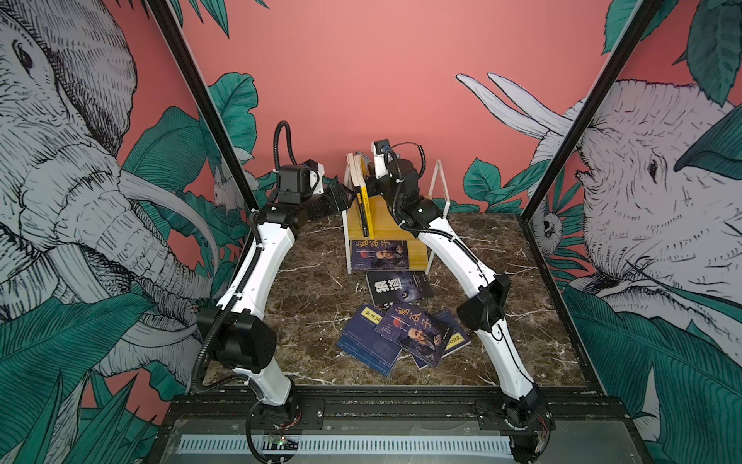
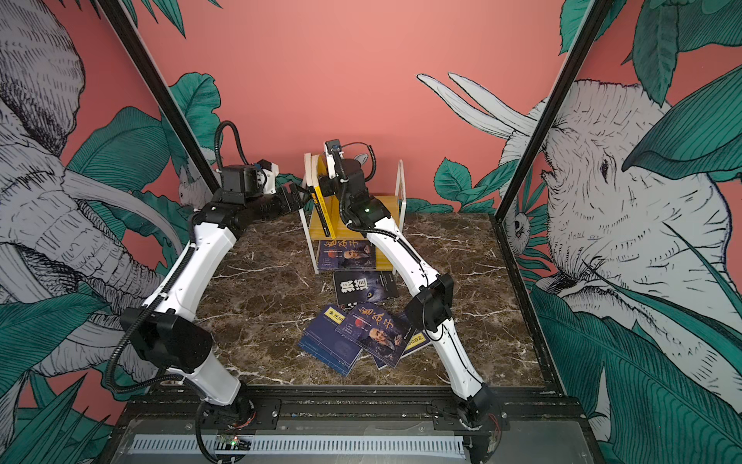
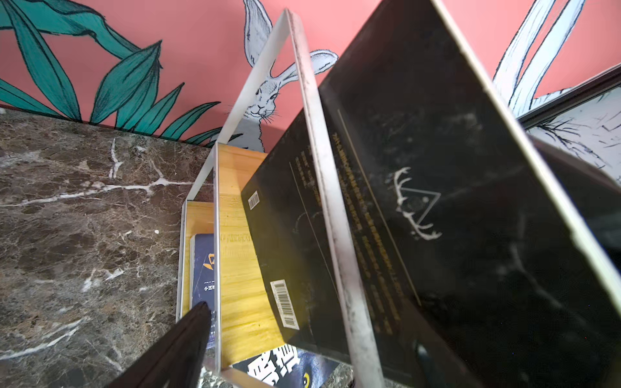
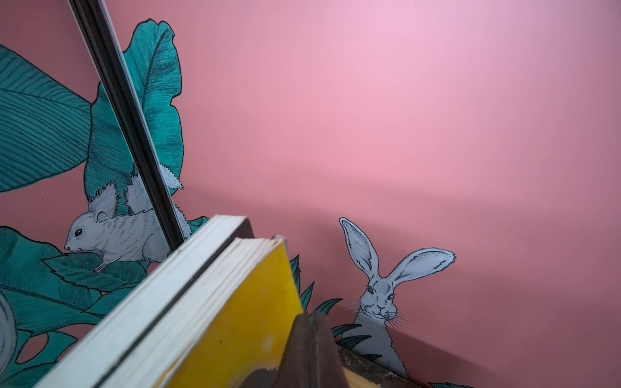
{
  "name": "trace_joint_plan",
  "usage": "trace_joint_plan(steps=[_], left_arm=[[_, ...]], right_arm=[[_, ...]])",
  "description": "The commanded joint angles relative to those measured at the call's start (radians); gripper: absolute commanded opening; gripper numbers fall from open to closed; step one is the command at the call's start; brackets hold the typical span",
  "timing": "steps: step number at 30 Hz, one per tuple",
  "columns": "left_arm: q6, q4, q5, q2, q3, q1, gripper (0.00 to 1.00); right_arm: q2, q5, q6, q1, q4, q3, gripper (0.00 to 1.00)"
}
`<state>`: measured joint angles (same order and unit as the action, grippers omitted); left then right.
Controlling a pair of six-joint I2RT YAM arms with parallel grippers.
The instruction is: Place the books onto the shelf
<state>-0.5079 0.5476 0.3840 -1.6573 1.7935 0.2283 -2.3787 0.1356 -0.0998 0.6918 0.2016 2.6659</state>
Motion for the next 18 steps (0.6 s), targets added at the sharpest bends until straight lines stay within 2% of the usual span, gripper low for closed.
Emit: trace_joint_plan(steps=[1, 6, 11, 18], left_arm=[[0.037, -0.006, 0.096, 0.067, -0.006, 0.052, 0.89], [0.1, 0.023, 0.058, 0.104, -0.006, 0.013, 0.89], [0.143, 0.047, 0.033, 0.157, -0.027, -0.067, 0.9], [0.304, 0.097, -0.01, 0.24, -0.049, -0.103, 0.94]], right_arm=[[-0.024, -0.1, -0.009, 0.065, -0.062, 0.003, 0.0], [0.006, -0.093, -0.015, 0.066, -0.096, -0.063, 0.0], [0.019, -0.043, -0.022, 0.076, -0.118, -0.094, 0.0], [0.028, 0.035, -0.034, 0.087, -0.132, -0.122, 0.0]])
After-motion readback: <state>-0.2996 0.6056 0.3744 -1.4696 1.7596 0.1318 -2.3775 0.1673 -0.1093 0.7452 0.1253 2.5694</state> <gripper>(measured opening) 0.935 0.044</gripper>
